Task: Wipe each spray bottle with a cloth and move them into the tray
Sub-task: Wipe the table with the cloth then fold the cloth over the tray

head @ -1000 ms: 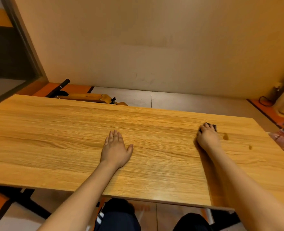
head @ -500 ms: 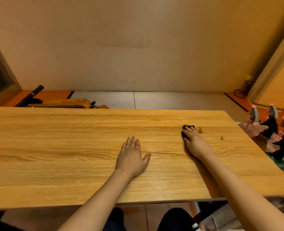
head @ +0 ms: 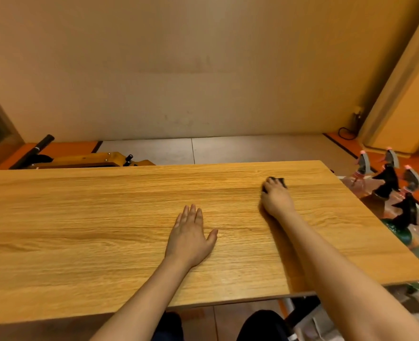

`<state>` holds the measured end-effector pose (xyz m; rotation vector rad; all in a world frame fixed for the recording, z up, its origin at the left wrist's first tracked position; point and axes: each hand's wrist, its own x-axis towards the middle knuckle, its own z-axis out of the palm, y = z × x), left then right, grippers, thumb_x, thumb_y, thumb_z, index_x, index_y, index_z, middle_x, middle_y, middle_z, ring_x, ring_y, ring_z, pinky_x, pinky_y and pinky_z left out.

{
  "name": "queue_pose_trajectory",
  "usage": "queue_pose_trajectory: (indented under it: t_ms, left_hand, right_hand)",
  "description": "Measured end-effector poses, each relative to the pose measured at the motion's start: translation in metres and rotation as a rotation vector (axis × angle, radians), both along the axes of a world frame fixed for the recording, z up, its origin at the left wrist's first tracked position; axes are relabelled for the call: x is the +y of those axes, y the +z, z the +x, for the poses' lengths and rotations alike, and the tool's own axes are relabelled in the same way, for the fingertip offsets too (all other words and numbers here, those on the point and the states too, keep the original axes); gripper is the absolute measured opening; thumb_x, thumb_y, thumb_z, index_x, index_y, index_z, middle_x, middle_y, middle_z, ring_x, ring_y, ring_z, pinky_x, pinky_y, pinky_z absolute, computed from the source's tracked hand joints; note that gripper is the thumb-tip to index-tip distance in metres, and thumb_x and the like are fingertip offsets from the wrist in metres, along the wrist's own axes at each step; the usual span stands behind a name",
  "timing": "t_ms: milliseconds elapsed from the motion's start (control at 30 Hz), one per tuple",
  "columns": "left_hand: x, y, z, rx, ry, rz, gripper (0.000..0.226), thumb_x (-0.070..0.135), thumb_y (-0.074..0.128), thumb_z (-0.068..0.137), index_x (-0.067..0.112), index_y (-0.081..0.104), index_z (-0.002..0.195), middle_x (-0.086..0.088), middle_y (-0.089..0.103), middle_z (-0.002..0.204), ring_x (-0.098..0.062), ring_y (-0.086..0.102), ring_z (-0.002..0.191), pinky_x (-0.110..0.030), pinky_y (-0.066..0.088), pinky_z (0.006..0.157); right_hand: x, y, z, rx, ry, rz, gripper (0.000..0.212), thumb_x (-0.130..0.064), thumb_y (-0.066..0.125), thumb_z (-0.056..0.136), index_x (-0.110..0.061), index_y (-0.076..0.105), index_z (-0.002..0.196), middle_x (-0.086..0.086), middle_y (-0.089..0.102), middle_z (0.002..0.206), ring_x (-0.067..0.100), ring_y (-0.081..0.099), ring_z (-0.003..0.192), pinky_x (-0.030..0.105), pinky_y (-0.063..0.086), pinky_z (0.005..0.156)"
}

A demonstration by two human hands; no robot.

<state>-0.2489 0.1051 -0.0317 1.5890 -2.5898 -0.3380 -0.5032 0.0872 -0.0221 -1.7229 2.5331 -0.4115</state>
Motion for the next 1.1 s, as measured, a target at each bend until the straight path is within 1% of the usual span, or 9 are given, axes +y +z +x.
queue_pose_trajectory:
  t_ms: [133, 233, 500, 633, 700, 867, 967, 1033, 1100]
  left_hand:
    - [-0.002, 0.001, 0.001, 0.011, 0.002, 0.004, 0.076, 0.057, 0.028, 0.097, 0.01, 0.007, 0.154, -0.007, 0.0, 0.162, -0.018, -0.005, 0.149, -0.03, -0.002, 0.119]
    - [-0.001, 0.001, 0.001, 0.011, 0.004, 0.007, 0.076, 0.057, 0.028, 0.097, 0.011, 0.008, 0.154, -0.006, 0.0, 0.162, -0.018, -0.004, 0.149, -0.03, -0.002, 0.118]
    - [0.0, 0.0, 0.0, -0.027, -0.007, -0.001, 0.075, 0.056, 0.025, 0.098, 0.009, 0.007, 0.154, -0.009, 0.001, 0.162, -0.021, -0.002, 0.149, -0.033, 0.001, 0.12]
    - [0.001, 0.0, 0.001, -0.034, -0.014, 0.006, 0.075, 0.056, 0.025, 0.098, 0.008, 0.007, 0.154, -0.009, 0.0, 0.162, -0.021, -0.002, 0.149, -0.033, 0.002, 0.12]
    - [0.001, 0.001, 0.0, -0.03, -0.011, -0.001, 0.075, 0.056, 0.025, 0.098, 0.008, 0.008, 0.153, -0.01, 0.001, 0.162, -0.021, -0.001, 0.149, -0.033, 0.002, 0.12]
    - [0.003, 0.002, -0.001, -0.02, 0.011, 0.016, 0.074, 0.055, 0.027, 0.099, 0.008, 0.01, 0.153, -0.01, 0.003, 0.161, -0.021, 0.0, 0.149, -0.033, 0.003, 0.12]
    - [-0.005, 0.006, -0.019, 0.039, 0.092, 0.076, 0.071, 0.052, 0.024, 0.1, 0.007, 0.013, 0.153, -0.012, 0.005, 0.161, -0.024, 0.0, 0.149, -0.037, 0.002, 0.12]
    - [-0.012, 0.009, -0.041, 0.1, 0.097, 0.113, 0.068, 0.05, 0.024, 0.101, 0.007, 0.014, 0.152, -0.012, 0.007, 0.161, -0.025, 0.001, 0.149, -0.038, 0.001, 0.119]
    - [-0.018, 0.01, -0.063, 0.181, 0.04, 0.135, 0.063, 0.045, 0.025, 0.102, 0.007, 0.018, 0.152, -0.011, 0.012, 0.161, -0.024, 0.004, 0.149, -0.037, 0.002, 0.119]
  right_hand:
    - [0.002, -0.005, 0.053, -0.031, 0.265, -0.006, 0.043, -0.018, 0.041, 0.097, -0.009, 0.04, 0.139, 0.005, 0.025, 0.152, 0.021, 0.015, 0.142, 0.035, 0.013, 0.115]
    - [0.036, -0.003, 0.034, -0.118, 0.302, -0.001, 0.045, -0.019, 0.041, 0.098, -0.014, 0.035, 0.143, 0.0, 0.022, 0.153, 0.015, 0.01, 0.143, 0.028, 0.008, 0.113]
    - [0.149, 0.002, -0.066, -0.194, -0.057, 0.02, 0.046, -0.017, 0.041, 0.099, -0.012, 0.033, 0.144, 0.004, 0.019, 0.154, 0.019, 0.006, 0.143, 0.033, 0.01, 0.113]
    - [0.151, -0.003, -0.069, -0.108, -0.283, 0.016, 0.047, -0.019, 0.038, 0.1, -0.006, 0.03, 0.144, 0.01, 0.017, 0.154, 0.027, 0.008, 0.143, 0.039, 0.013, 0.115]
    - [0.139, -0.002, -0.052, -0.069, -0.299, 0.025, 0.047, -0.021, 0.039, 0.099, -0.006, 0.031, 0.142, 0.011, 0.018, 0.154, 0.027, 0.01, 0.142, 0.042, 0.015, 0.114]
    - [0.1, 0.003, 0.032, -0.031, 0.083, 0.042, 0.047, -0.022, 0.043, 0.096, -0.007, 0.035, 0.14, 0.01, 0.019, 0.154, 0.025, 0.012, 0.142, 0.033, 0.007, 0.114]
    - [0.083, -0.002, 0.076, -0.045, 0.353, 0.052, 0.055, -0.027, 0.043, 0.097, -0.009, 0.026, 0.145, 0.008, 0.014, 0.155, 0.021, 0.006, 0.143, 0.033, 0.005, 0.116]
    - [0.079, 0.001, 0.075, -0.203, 0.457, 0.07, 0.057, -0.026, 0.045, 0.097, -0.011, 0.023, 0.147, 0.004, 0.013, 0.155, 0.018, 0.004, 0.143, 0.033, 0.006, 0.116]
    - [0.082, 0.013, 0.06, -0.5, 0.427, -0.004, 0.055, -0.02, 0.05, 0.096, -0.014, 0.028, 0.145, -0.001, 0.019, 0.153, 0.012, 0.009, 0.142, 0.023, 0.009, 0.113]
